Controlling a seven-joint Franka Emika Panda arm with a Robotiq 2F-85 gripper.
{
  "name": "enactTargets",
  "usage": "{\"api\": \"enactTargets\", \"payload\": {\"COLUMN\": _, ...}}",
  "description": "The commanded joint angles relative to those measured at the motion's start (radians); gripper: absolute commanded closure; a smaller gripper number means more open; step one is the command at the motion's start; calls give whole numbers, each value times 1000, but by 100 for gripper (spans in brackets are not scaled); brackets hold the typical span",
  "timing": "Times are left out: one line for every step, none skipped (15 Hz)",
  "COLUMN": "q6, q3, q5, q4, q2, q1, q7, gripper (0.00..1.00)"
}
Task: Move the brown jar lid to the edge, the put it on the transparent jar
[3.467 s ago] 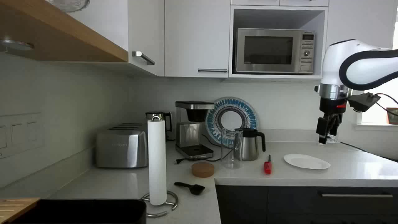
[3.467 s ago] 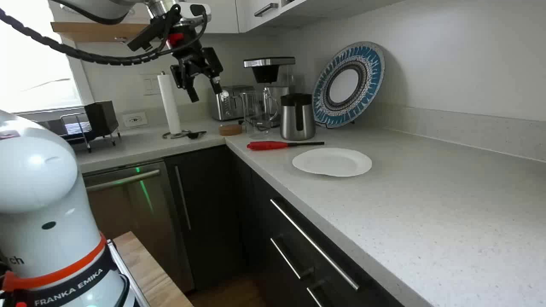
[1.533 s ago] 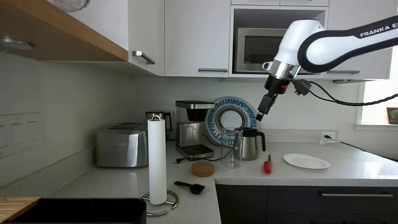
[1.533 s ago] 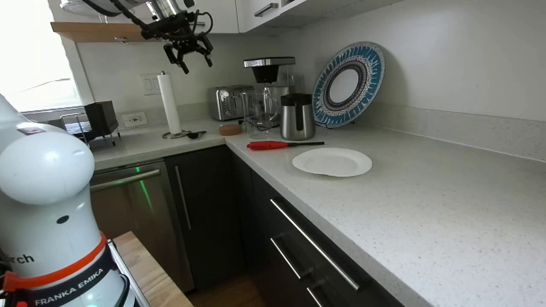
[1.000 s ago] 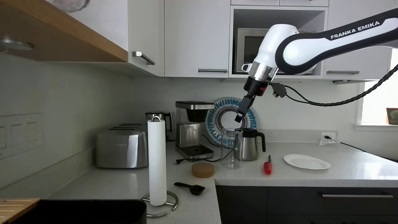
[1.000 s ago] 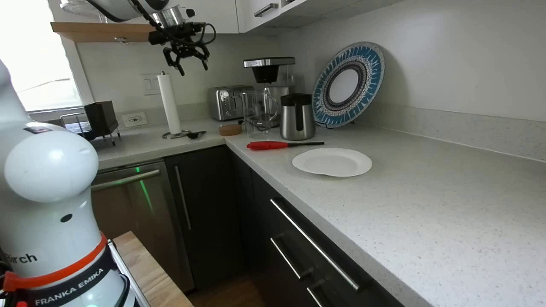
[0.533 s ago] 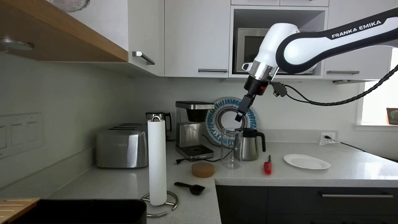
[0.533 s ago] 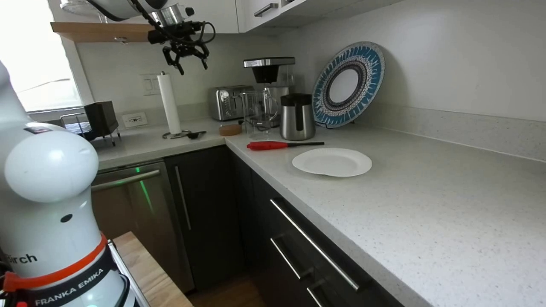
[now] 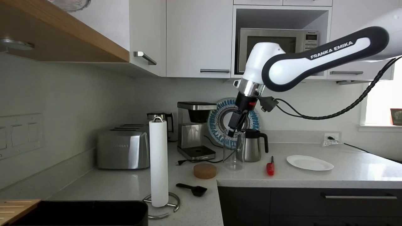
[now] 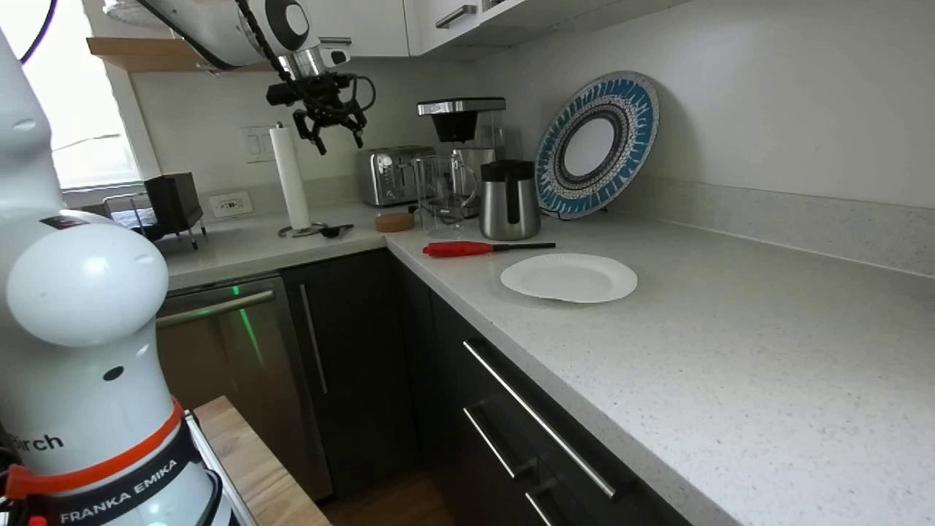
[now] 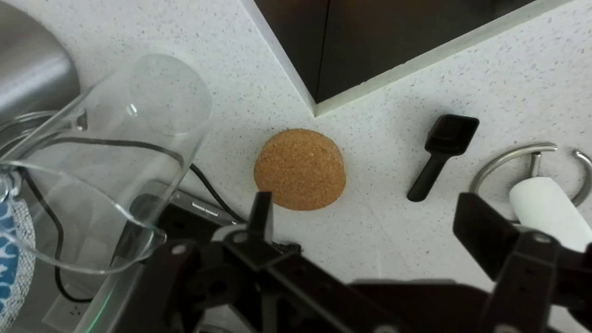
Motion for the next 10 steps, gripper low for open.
{"api": "enactTargets", "payload": {"q6": 24, "q3": 13, "q5": -64, "q4": 77, "q2": 143, "q1": -8, "q7": 172, "gripper": 0}}
{"api": "enactTargets", "payload": {"q6": 43, "q3": 8, "q5": -83, "q4": 91, "q2": 173, "q1": -4, "q7": 214, "gripper": 0}}
{"api": "enactTargets", "payload": {"q6": 67, "q3": 1, "q5": -118, "q4": 102, "q2": 203, "q1": 2, "q7": 269, "gripper": 0}}
{"api": "enactTargets", "payload": {"q6": 81, "q3": -6, "q5": -138, "q4": 118, "q2": 230, "q1": 10, "q7": 312, "gripper": 0}}
{"api": "enactTargets", "payload": {"q6": 84, "q3": -16, "q5": -174, "q4": 134, "q2": 258, "q1": 19, "q7": 372, "gripper": 0}}
{"api": "enactTargets", "payload": {"q6": 75, "q3": -27, "q5": -203, "q4": 153, "q2": 282, "q1": 30, "q7": 435, "gripper": 0}}
{"api": "enactTargets", "payload": {"q6": 65, "q3": -38, "q5": -229, "q4": 171, "q2": 305, "q1": 42, "q7": 488, "gripper": 0}}
{"api": "enactTargets", "payload": {"q6": 63, "q3": -47, "q5": -239, "q4": 192, "q2": 331, "q1": 53, "q7": 540, "gripper": 0}}
{"api": "enactTargets", "payload": {"q6": 63, "q3": -60, "q5": -262, "q4": 210, "q2": 352, "q1": 66, "q7": 593, "gripper": 0}}
{"api": "enactTargets", "payload": {"q6": 66, "q3": -71, "q5": -272, "q4": 229, "q2": 374, "q1": 79, "q7": 633, "gripper": 0}}
